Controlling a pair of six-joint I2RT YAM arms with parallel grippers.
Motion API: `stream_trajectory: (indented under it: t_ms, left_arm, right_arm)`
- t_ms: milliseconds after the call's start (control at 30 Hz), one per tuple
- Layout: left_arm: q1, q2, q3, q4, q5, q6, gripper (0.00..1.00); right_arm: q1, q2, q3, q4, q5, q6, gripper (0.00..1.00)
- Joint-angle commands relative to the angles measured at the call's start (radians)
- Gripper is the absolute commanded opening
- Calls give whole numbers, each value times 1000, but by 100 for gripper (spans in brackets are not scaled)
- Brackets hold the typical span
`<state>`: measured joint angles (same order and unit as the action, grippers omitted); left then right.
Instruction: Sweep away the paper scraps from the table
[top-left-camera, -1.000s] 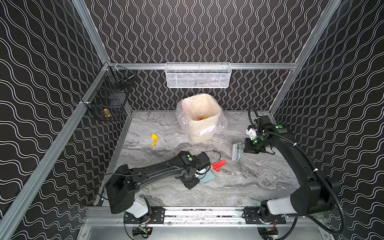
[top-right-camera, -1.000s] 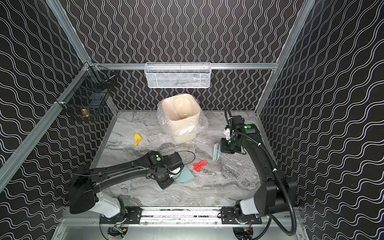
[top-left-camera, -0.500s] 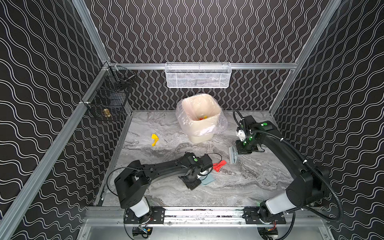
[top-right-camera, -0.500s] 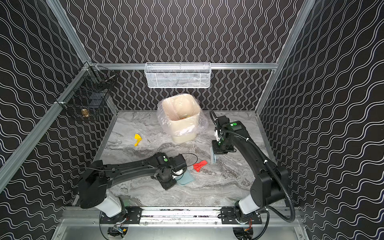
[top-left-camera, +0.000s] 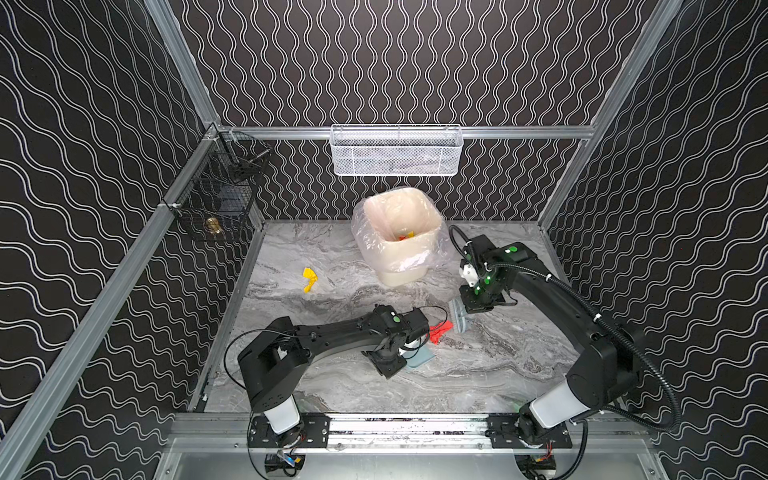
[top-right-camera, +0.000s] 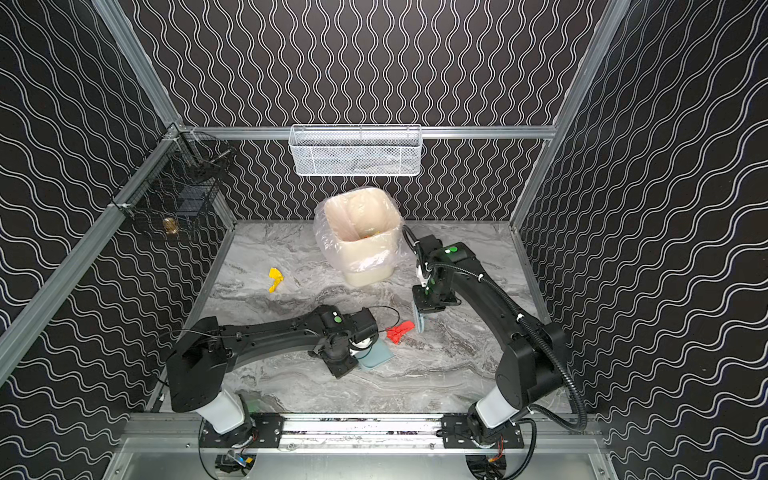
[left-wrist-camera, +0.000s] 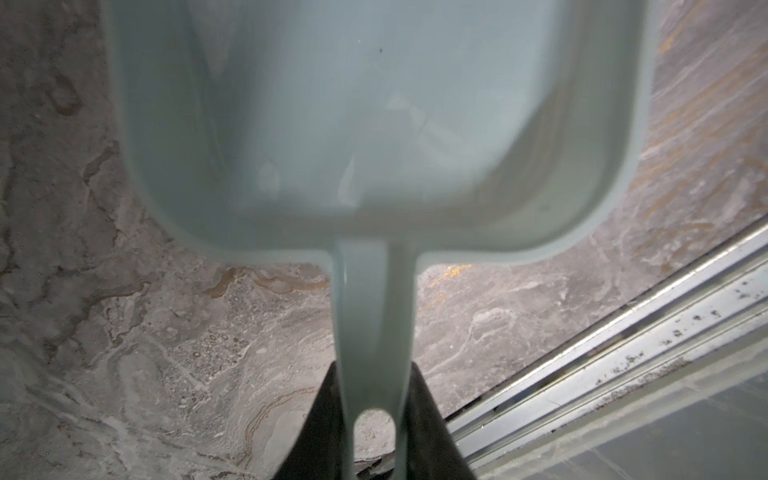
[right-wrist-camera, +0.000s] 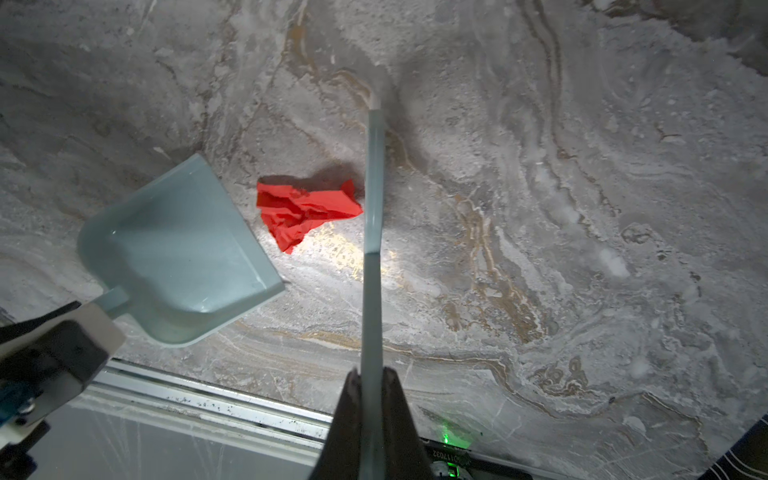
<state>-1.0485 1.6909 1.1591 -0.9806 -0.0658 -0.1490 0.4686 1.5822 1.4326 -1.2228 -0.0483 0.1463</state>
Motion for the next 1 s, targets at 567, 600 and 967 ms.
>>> stream_trajectory:
  t_ms: [567, 600, 967]
  left_arm:
    - [1, -11, -52, 77, -32, -15, 0]
    - [1, -13, -56, 82, -33, -17, 0]
    - [0, -18, -76, 102, -35, -22, 0]
  right_arm:
    - [228, -60, -9, -73, -96, 77, 0]
    - [225, -65, -11, -85, -72, 73, 0]
    - [170, 7, 62, -39, 28, 76, 0]
